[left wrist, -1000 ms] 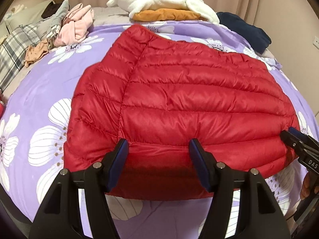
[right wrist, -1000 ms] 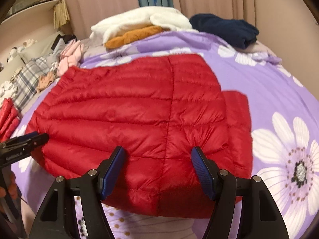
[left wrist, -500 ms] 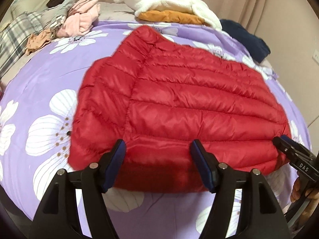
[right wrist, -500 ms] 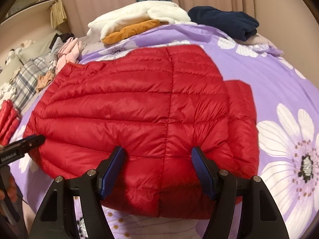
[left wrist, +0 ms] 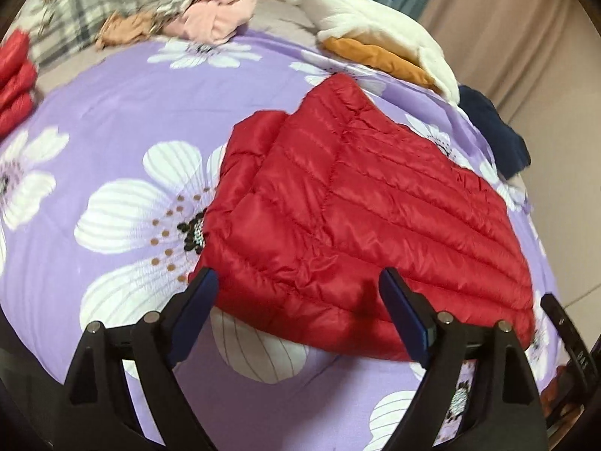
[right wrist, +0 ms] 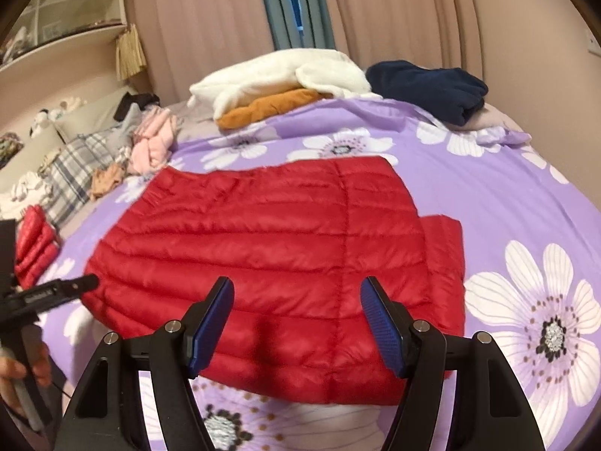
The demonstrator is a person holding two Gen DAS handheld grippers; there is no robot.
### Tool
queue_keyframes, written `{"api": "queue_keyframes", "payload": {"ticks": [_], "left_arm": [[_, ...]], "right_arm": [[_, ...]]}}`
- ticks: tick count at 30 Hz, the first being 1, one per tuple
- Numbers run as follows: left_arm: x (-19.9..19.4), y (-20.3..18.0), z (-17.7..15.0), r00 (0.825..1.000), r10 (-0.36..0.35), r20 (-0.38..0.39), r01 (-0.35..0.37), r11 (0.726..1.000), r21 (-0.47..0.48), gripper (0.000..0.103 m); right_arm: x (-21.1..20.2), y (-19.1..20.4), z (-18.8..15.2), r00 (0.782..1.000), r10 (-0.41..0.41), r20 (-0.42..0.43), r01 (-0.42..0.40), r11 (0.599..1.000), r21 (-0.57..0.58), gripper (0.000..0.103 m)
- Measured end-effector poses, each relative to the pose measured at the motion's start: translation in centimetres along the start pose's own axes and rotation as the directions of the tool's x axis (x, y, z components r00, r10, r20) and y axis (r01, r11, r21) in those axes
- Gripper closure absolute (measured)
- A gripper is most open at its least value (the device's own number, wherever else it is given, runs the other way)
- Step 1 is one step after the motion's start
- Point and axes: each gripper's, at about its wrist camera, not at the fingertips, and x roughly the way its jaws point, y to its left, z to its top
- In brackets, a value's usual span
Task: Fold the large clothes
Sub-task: 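Grasp the red jacket's side edge with the left gripper and lift it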
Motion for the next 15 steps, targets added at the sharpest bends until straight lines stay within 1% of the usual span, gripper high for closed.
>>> {"api": "queue_keyframes", "payload": {"ticks": [5, 11, 15], "left_arm": [[0.7, 1.2, 0.0, 0.999, -0.041, -0.028, 0.039, 0.995, -0.087, 0.008], [1.7, 2.8, -0.3, 0.994, -0.077, -0.077, 0.063, 0.983, -0.174, 0.008], [2.0, 3.6, -0.5, 0.991, -0.103, -0.089, 0.082, 0.973, -0.214, 0.008]], "right_arm": [[0.3, 1.2, 0.1, 0.999, 0.038, -0.007, -0.038, 0.999, -0.015, 0.034], [0.9, 2.9, 0.0, 0.997, 0.066, -0.026, -0.067, 0.997, -0.048, 0.034], [1.3, 3.5, 0.1, 0.996, 0.08, -0.037, -0.082, 0.995, -0.062, 0.034]]}}
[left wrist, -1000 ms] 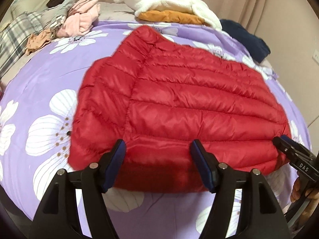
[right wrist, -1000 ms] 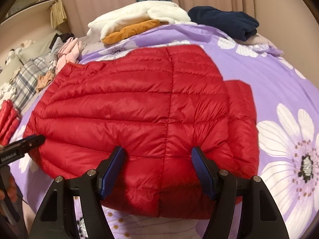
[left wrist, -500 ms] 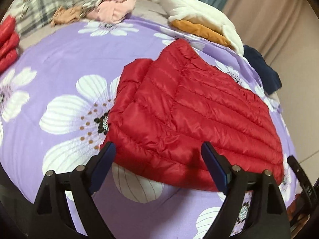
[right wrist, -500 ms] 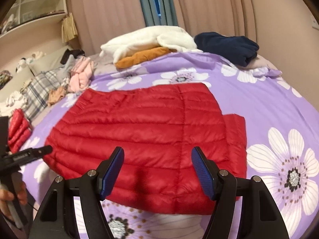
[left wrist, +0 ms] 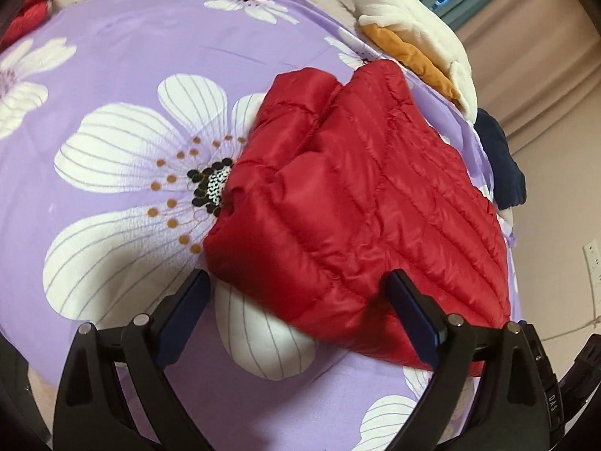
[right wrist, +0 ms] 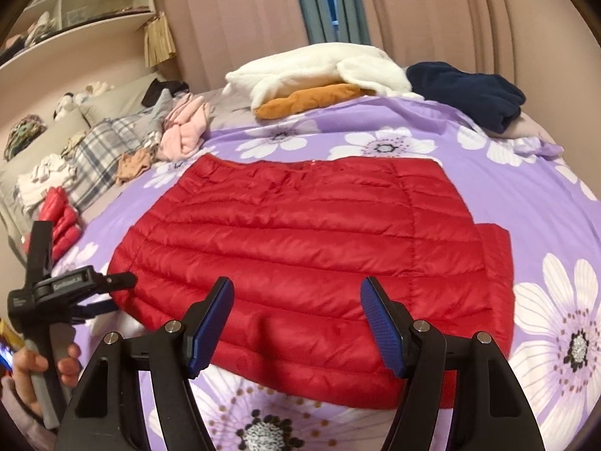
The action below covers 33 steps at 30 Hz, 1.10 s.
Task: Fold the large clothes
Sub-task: 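Grasp the red jacket's side edge with the left gripper and lift it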
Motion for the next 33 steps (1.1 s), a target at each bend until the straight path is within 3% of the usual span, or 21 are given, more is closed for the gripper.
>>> {"api": "queue_keyframes", "payload": {"ticks": [16, 26, 30, 33], "left_arm": [[1.4, 0.3, 1.6, 0.998, -0.053, 0.013, 0.053, 0.999, -0.012, 0.007], [2.4, -0.4, 2.7, 0.998, -0.057, 0.037, 0.058, 0.998, -0.003, 0.009], [2.4, -0.5, 2.7, 0.998, -0.043, 0.051, 0.042, 0.999, 0.02, 0.015], [2.1, -0.8, 2.8, 0.997, -0.019, 0.073, 0.015, 0.999, 0.051, 0.026]], "right_arm": [[2.6, 1.7, 0.3, 0.997, 0.051, -0.063, -0.052, 0.998, -0.021, 0.034], [4.8, 3.5, 1.7, 0.995, 0.076, -0.059, -0.079, 0.995, -0.054, 0.034], [5.6, 3.9, 1.9, 0.997, 0.054, -0.057, -0.058, 0.996, -0.065, 0.034], [6.4, 4.0, 1.8, 0.996, 0.043, -0.073, -0.049, 0.996, -0.075, 0.034]]}}
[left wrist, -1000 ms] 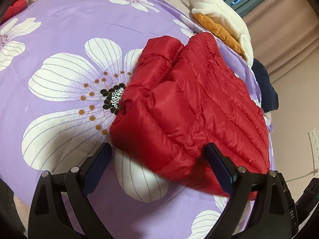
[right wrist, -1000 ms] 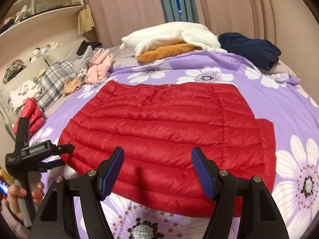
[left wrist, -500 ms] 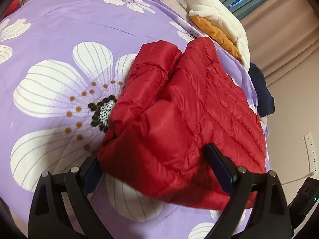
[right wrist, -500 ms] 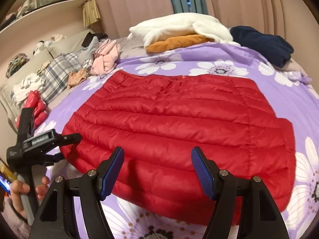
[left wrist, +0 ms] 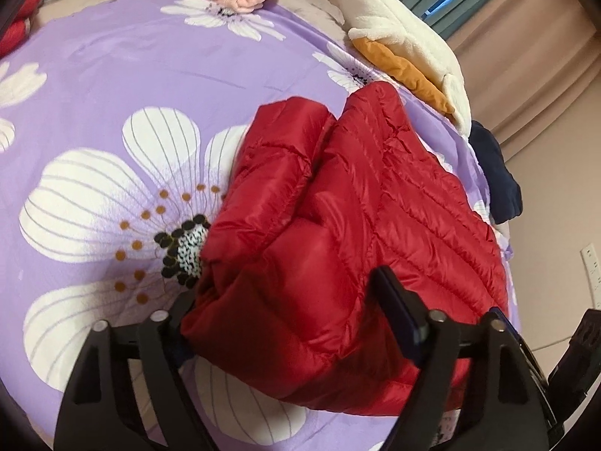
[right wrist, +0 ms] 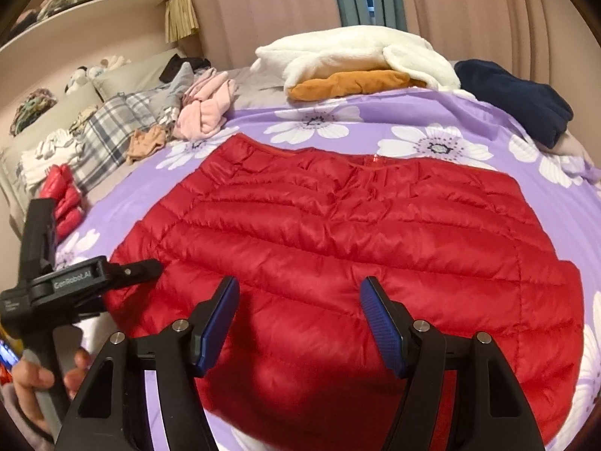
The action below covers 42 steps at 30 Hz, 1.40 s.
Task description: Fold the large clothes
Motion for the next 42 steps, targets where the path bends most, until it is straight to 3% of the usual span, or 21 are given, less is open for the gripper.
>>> {"api": "queue_keyframes", "payload": {"ticks": [5, 11, 25, 42], "left_arm": [[-0.8, -1.2, 0.4, 0.998, 0.028, 0.052, -0.033, 0.996, 0.085, 0.053], [-2.3, -3.1, 0.5, 0.994, 0.017, 0.104, -0.036, 0.983, 0.18, 0.066], [-5.5, -9.1, -0.1, 0.984, -0.04, 0.171, -0.024, 0.934, 0.356, 0.068], [-6.1, -15.9, -2.1, 0.984, -0.097, 0.152, 0.001, 0.848, 0.53, 0.068]], "right_arm": [[1.4, -0.2, -0.4, 0.999, -0.019, -0.04, 0.019, 1.0, -0.011, 0.045], [2.1, -1.0, -0.7, 0.998, 0.005, -0.061, -0.003, 0.999, 0.037, 0.046], [2.5, -2.1, -1.0, 0.996, 0.063, -0.059, -0.057, 0.993, 0.106, 0.047], [3.1, -3.4, -1.0, 0.988, 0.144, -0.05, -0.132, 0.974, 0.186, 0.047]]}}
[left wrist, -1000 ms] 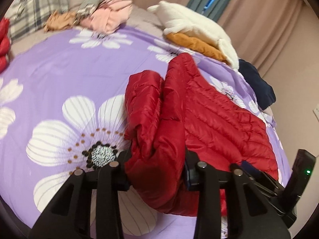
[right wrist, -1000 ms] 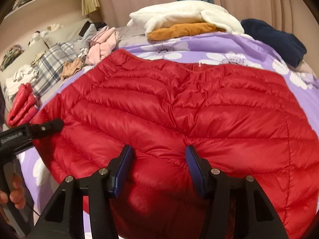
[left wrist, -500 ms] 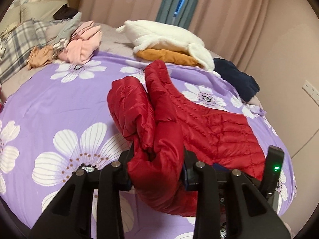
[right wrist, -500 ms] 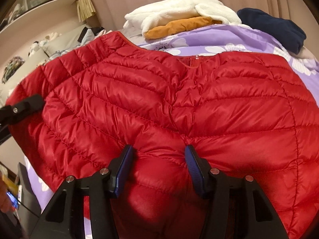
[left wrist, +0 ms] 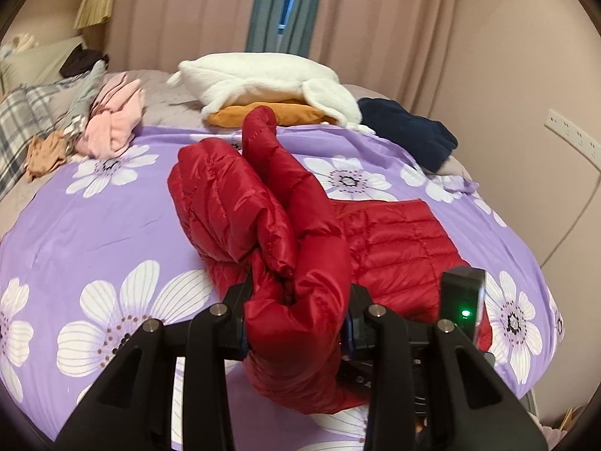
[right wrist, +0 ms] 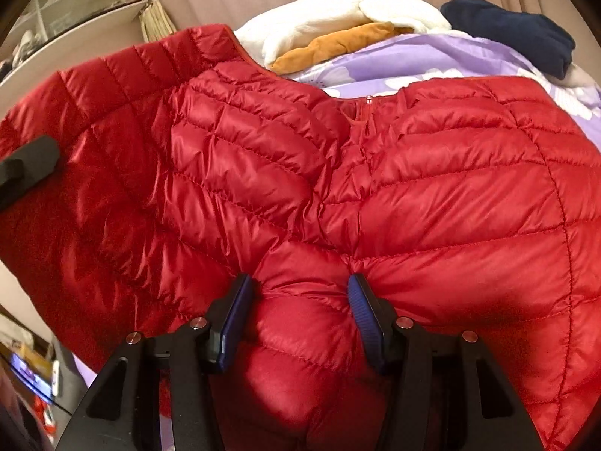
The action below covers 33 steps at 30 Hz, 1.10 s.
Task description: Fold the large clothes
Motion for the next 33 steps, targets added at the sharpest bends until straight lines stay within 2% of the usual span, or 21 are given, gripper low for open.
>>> {"api": "queue_keyframes", "payload": {"ticks": [9, 13, 16, 18, 21, 26, 29, 33], "left_arm": [[0.7, -4.2, 0.1, 0.999, -0.042, -0.032, 0.046, 0.991, 0.125, 0.068], [1.4, -4.9, 0.2, 0.997, -0.05, -0.057, 0.058, 0.988, 0.142, 0.068], [1.3, -5.2, 0.4, 0.997, -0.053, -0.058, 0.061, 0.986, 0.152, 0.068], [1.2, -5.5, 0.4, 0.996, -0.058, -0.061, 0.067, 0.984, 0.164, 0.068], [1.3, -6.0, 0.3, 0.996, -0.063, -0.064, 0.074, 0.98, 0.182, 0.068], [1.4, -7.1, 0.2, 0.995, -0.078, -0.066, 0.09, 0.974, 0.207, 0.068], [1.5, -7.8, 0.1, 0.994, -0.087, -0.072, 0.101, 0.969, 0.224, 0.068], [1.9, -9.0, -0.2, 0.992, -0.099, -0.084, 0.118, 0.96, 0.256, 0.068]], "right_arm": [[0.0, -1.1, 0.3, 0.998, 0.069, -0.01, -0.068, 0.994, 0.08, 0.047], [-0.1, -1.7, 0.7, 0.994, 0.105, -0.028, -0.102, 0.991, 0.091, 0.049], [-2.0, -2.3, 1.1, 0.994, 0.107, -0.015, -0.105, 0.988, 0.113, 0.049], [-3.8, -2.5, 1.0, 0.996, 0.086, 0.02, -0.088, 0.991, 0.103, 0.049], [-7.0, -3.2, 0.6, 0.997, 0.001, 0.074, -0.007, 0.997, 0.078, 0.049], [-11.4, -5.8, -0.1, 0.981, -0.127, 0.146, 0.111, 0.987, 0.112, 0.049], [-11.7, -7.4, -0.9, 0.976, -0.175, 0.13, 0.155, 0.976, 0.153, 0.049], [-10.6, -9.1, -1.7, 0.982, -0.17, 0.083, 0.151, 0.97, 0.192, 0.049]]}}
